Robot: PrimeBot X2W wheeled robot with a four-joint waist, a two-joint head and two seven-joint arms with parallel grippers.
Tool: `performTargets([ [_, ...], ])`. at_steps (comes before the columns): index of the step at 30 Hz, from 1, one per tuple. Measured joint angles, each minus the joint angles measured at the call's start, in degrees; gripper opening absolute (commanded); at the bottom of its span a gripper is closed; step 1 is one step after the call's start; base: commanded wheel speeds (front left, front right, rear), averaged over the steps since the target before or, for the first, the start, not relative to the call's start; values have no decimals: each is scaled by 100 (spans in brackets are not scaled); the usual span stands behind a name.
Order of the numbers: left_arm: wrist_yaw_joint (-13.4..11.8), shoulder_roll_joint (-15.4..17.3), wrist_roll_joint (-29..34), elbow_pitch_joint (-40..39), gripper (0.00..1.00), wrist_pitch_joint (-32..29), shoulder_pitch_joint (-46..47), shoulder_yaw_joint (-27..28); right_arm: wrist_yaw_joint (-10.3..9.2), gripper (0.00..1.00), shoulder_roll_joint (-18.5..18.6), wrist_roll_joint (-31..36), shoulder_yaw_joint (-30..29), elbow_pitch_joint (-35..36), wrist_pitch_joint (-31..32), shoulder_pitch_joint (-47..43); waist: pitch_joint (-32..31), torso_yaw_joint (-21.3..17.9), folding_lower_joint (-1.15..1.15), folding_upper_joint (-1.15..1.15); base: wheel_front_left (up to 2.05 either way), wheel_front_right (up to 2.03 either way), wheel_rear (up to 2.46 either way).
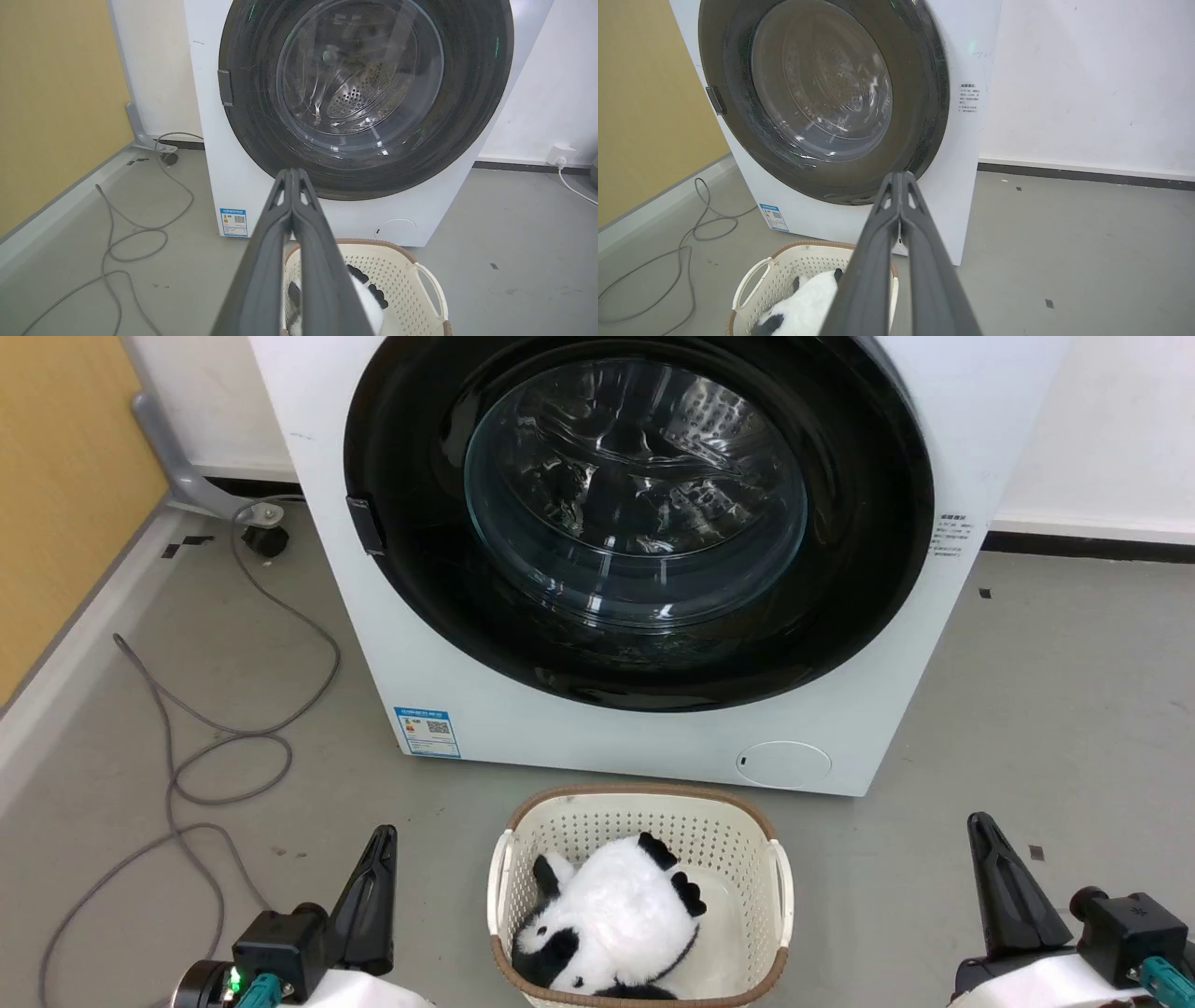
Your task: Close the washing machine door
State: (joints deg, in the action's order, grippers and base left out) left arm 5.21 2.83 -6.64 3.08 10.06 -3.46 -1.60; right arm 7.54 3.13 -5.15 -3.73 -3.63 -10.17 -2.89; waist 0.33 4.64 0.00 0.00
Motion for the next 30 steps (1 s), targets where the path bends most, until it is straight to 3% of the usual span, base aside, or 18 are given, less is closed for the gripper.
performTargets([
  [30,-176,0,203,-107,0,-342,97,47,0,0,0,149,121,99,354,25,-11,-162,0,0,0,0,0],
])
